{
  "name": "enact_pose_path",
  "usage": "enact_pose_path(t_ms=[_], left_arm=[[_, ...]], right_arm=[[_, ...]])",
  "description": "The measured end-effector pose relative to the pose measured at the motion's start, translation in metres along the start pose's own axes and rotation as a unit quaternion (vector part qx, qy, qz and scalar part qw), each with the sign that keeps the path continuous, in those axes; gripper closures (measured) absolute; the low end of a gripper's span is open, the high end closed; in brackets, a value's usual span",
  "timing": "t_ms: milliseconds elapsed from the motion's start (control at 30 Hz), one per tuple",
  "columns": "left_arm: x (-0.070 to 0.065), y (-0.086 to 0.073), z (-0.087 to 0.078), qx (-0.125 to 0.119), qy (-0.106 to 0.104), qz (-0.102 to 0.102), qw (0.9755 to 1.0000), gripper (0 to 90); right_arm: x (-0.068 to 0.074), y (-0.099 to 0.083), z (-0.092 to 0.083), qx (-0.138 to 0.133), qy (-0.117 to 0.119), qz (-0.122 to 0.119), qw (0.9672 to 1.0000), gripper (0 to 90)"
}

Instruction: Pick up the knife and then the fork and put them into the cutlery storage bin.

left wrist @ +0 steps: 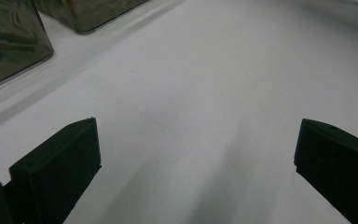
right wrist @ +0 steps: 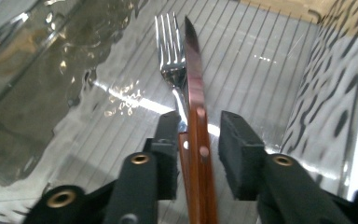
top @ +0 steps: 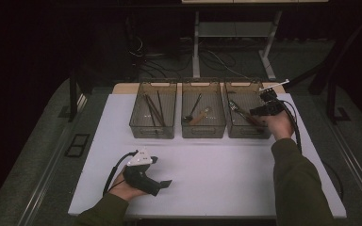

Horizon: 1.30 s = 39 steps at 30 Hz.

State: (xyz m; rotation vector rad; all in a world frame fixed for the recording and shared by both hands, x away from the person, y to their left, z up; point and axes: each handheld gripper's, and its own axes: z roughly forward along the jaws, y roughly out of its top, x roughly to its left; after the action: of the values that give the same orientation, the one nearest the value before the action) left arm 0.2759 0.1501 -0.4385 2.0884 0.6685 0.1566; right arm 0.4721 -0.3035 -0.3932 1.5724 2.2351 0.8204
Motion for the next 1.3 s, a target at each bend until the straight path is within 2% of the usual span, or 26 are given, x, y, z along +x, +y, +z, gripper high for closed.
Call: enact_pose_path(t_ms=[33,133,233,333,633,767,933,1033,1300], left_arm=[[0.000,0.000,0.000,0.000,0.000,0.000,1.0000,0.0],[0.000,0.000,0.000,-0.001,0.001,0.000,1.0000,0.0],[0.000,0.000,0.000,-0.001,0.003,0.000,1.0000,0.0],[0.000,0.000,0.000,-0.002,0.002,0.001,1.0000,0.0],[0.000,0.000,-0.001,-0.004,0.005,0.002,1.0000,0.0],[0.000,0.000,-0.001,-0.004,0.006,0.003,1.0000,0.0],[0.000,0.000,-0.001,-0.005,0.006,0.003,1.0000,0.0],[0.000,0.000,-0.002,-0.005,0.006,0.003,1.0000,0.0],[0.000,0.000,-0.003,-0.007,0.007,0.007,0.9999,0.0]], right_arm=[[-0.001,0.000,-0.001,-0.007,0.000,-0.003,1.0000,61.1],[-0.003,0.000,-0.006,-0.024,0.007,0.010,0.9996,52.6],[-0.004,-0.001,-0.010,-0.040,0.008,0.003,0.9991,44.5],[-0.004,-0.002,-0.015,-0.055,0.021,0.006,0.9983,37.9],[0.001,-0.012,-0.029,-0.079,0.044,-0.022,0.9956,21.1],[0.003,-0.018,-0.035,-0.087,0.053,-0.030,0.9943,20.0],[0.006,-0.030,-0.045,-0.106,0.080,-0.041,0.9903,18.7],[0.011,-0.037,-0.050,-0.107,0.080,-0.051,0.9897,18.0],[0.027,-0.059,-0.068,-0.133,0.102,-0.078,0.9827,15.3]])
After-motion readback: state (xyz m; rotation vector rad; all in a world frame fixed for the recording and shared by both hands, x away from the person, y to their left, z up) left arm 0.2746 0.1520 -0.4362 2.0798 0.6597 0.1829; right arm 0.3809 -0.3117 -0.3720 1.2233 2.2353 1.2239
